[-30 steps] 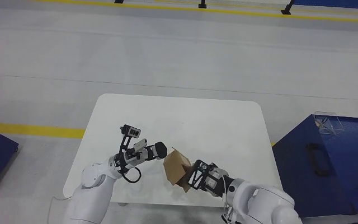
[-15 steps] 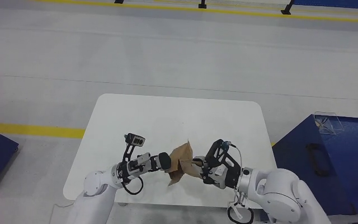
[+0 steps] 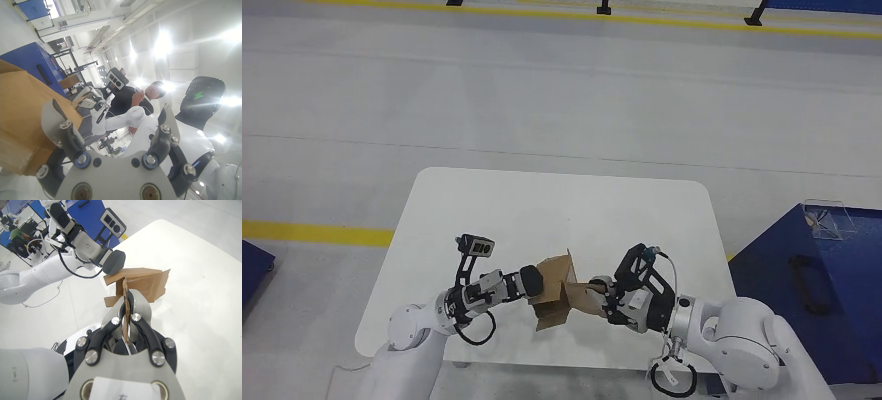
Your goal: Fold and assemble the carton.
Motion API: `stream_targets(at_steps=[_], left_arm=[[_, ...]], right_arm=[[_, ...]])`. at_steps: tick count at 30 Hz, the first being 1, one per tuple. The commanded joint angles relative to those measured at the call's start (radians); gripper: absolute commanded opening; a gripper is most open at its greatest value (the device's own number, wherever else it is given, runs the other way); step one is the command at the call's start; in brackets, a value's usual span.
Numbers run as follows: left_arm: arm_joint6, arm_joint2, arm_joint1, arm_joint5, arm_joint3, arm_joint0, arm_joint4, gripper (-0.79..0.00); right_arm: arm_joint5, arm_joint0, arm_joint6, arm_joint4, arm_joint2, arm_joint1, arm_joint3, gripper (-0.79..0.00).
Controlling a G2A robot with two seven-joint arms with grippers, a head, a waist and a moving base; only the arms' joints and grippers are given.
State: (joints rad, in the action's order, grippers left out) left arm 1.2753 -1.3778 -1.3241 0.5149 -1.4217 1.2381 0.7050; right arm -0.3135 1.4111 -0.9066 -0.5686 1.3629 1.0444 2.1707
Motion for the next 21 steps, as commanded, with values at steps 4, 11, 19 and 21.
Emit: stream_targets(at_steps=[4,11,19,21], left_arm=[[-0.100,-0.118,0.028,0.062,-0.137,0.080,-0.267,0.000],[-0.257,-0.169,0.049,0.009,-0.323,0.177,-0.756,0.000],[-0.377,-0.117,0.059,-0.123,-0.443,0.235,-1.185,0.000],[-0.411,-0.090,0.059,-0.152,-0.452,0.239,-1.239,0.000]], right_arm=[[0.044,-0.034,-0.019,0.066,0.008,-0.001,-0.035,-0.785],[0.081,-0.071,-0.042,0.099,0.005,-0.003,-0.067,-0.785],[0.123,-0.099,-0.059,0.119,-0.013,-0.004,-0.081,-0.785],[0.126,-0.105,-0.063,0.120,-0.023,-0.004,-0.082,-0.785]])
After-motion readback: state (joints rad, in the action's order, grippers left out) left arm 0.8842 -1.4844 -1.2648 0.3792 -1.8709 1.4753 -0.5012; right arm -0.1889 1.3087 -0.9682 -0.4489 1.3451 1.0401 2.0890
